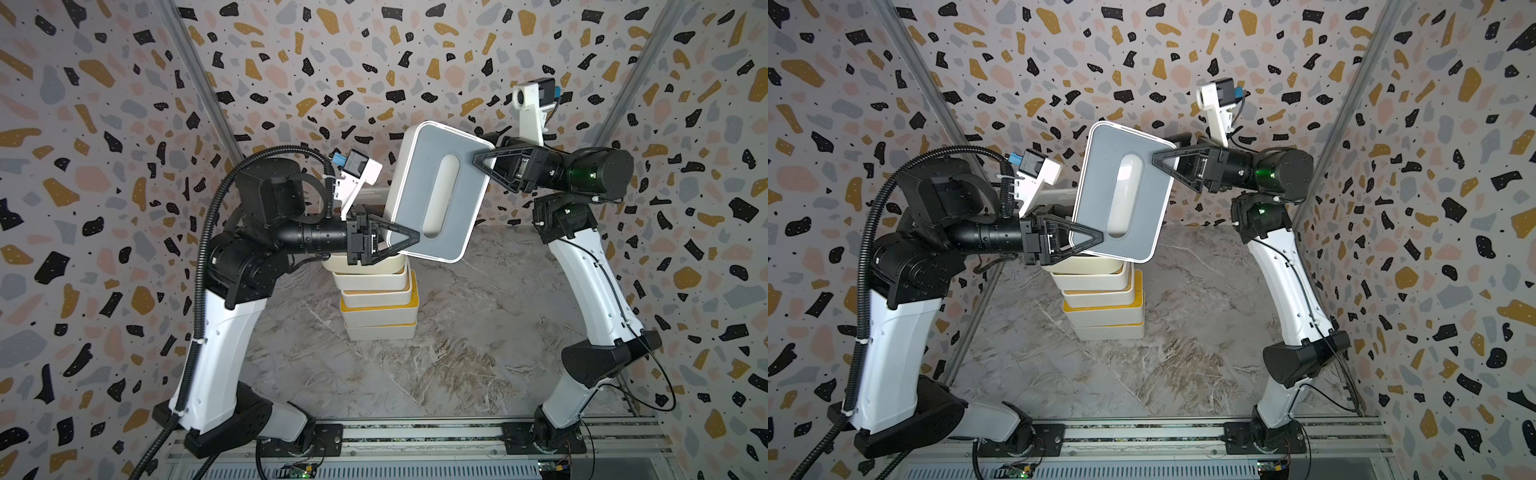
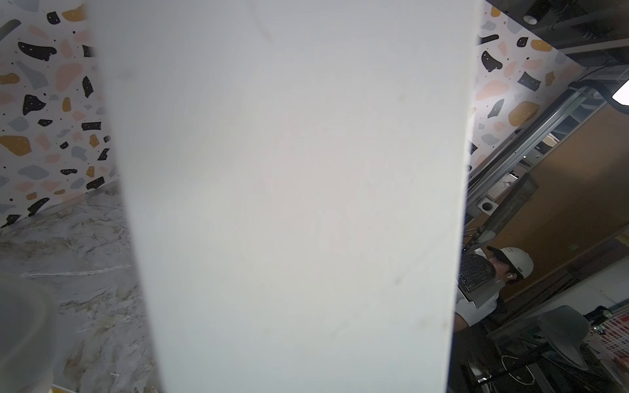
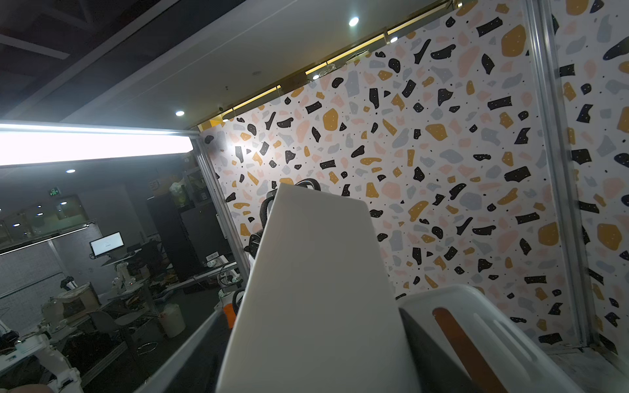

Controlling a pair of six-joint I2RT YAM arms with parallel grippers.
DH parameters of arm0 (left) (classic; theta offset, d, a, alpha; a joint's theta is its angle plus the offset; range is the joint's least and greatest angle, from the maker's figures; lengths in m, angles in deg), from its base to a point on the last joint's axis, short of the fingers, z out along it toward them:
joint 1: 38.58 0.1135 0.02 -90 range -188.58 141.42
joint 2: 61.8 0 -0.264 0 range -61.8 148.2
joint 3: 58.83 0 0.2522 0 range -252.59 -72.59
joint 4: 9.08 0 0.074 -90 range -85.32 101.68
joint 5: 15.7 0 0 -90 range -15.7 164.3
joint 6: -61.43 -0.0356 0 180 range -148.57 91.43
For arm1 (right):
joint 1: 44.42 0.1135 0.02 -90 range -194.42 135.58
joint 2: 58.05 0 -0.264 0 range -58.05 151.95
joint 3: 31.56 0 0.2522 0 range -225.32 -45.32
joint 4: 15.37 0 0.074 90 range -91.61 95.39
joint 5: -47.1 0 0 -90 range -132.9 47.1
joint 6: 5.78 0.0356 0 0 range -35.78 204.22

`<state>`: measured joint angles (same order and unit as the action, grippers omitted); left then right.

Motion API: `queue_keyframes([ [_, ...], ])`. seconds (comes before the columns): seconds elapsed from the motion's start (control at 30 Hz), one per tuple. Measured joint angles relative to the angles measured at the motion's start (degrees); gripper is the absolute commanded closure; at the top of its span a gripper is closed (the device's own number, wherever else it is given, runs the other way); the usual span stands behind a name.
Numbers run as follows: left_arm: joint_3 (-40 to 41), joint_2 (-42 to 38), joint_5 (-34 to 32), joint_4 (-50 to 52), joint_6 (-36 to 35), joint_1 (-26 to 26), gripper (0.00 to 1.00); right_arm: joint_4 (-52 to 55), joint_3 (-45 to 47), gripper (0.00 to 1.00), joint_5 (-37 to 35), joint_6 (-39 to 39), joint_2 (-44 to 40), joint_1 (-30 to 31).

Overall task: Stack the tissue boxes
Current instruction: Pick up the tissue box from the center of the board, then place the tissue box at the tissue box.

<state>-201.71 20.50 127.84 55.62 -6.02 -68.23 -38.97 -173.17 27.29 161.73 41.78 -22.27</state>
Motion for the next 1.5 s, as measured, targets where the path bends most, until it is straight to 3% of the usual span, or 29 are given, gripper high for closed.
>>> queue_keyframes([
  [0.17,-0.6,0.0,-1.8,0.8,-3.1,0.2,0.86,0.9,1.1,0.48,-1.1,2.1,0.0,0.0],
  [0.23,-0.7,0.0,-2.4,1.8,-3.3,0.3,0.78,0.8,2.3,0.50,-1.2,1.8,-0.2,0.0],
  [0.37,-1.0,-0.1,-3.6,2.9,-4.0,0.3,0.41,1.8,3.9,0.58,-1.9,0.5,-1.0,0.1],
  [0.47,-1.8,-0.2,-5.0,3.1,-4.7,0.3,0.02,5.2,4.2,0.61,-2.8,-3.4,-2.1,0.3],
  [0.6,-3.7,-1.3,-9.1,3.7,-6.1,0.3,0.01,11.3,4.5,0.64,-5.3,-8.8,-4.1,0.3],
  [0.77,-4.1,-5.7,-19.0,4.7,-7.8,0.3,0.01,16.0,7.5,0.69,-11.6,-10.7,-7.4,0.3],
  [1.13,-3.1,-11.5,-46.1,5.0,-8.2,0.4,0.01,21.7,19.5,0.70,-36.1,-7.2,-10.8,6.4],
  [1.33,-3.8,-8.9,-52.8,5.2,-7.7,0.8,0.00,27.5,23.5,0.70,-51.4,-3.9,-11.4,12.3],
  [1.5,-4.6,-6.1,-54.1,5.5,-6.4,2.2,0.00,31.1,24.3,0.68,-61.0,-0.7,-11.7,16.4],
])
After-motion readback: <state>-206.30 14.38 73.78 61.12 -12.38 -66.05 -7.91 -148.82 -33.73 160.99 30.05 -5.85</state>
